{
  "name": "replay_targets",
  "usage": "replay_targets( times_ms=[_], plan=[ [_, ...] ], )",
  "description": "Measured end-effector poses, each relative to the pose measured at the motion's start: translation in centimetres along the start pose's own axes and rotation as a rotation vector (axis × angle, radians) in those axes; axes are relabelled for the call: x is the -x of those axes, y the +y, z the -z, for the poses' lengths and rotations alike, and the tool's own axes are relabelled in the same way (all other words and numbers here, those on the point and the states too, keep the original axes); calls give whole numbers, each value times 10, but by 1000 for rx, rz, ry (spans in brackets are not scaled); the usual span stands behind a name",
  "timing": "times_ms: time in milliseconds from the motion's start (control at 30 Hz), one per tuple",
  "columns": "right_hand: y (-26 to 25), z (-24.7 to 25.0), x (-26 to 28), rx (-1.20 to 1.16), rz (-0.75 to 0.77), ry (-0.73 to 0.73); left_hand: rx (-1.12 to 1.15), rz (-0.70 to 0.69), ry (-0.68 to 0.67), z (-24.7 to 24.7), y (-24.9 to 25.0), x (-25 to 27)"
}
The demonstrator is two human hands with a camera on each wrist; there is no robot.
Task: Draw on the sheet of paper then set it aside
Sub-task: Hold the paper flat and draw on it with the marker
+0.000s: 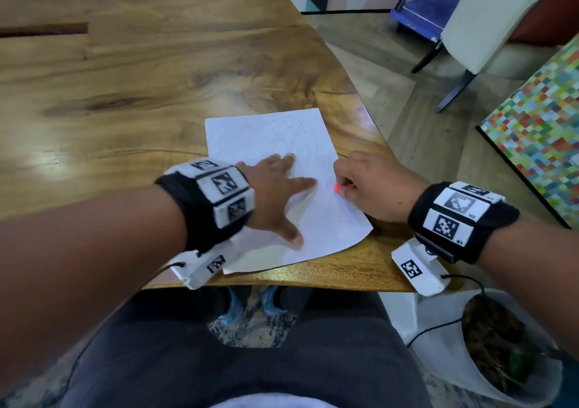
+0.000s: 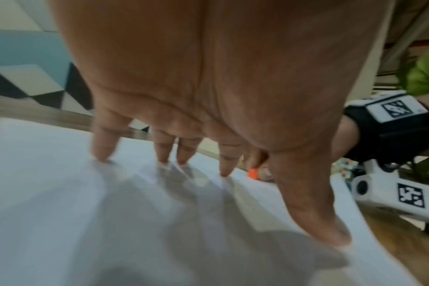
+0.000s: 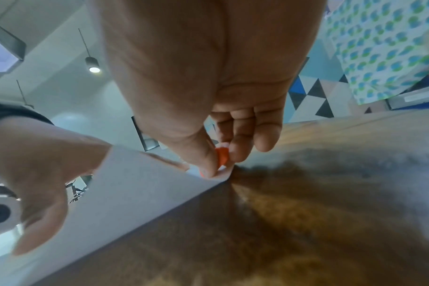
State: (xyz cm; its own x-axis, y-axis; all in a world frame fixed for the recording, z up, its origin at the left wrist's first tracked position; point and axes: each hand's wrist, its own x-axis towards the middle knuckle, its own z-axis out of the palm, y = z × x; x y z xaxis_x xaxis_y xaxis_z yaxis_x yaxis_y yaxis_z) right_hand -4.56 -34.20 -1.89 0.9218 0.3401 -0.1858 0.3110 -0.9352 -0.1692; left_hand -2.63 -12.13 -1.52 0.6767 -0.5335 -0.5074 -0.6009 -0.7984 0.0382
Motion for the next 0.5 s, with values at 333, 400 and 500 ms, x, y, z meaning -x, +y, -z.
replay_targets(
  times_ms=[333,400,500],
  plan=[
    [-69,9,-6,-87,57,-39,-33,20,-57,-22,-56,29],
    [-91,2,-3,-44,132,-106,-33,20,-55,-23,-57,29],
    [-98,-4,-1,-9,151,-153,-24,10,-46,-25,-58,28]
  ],
)
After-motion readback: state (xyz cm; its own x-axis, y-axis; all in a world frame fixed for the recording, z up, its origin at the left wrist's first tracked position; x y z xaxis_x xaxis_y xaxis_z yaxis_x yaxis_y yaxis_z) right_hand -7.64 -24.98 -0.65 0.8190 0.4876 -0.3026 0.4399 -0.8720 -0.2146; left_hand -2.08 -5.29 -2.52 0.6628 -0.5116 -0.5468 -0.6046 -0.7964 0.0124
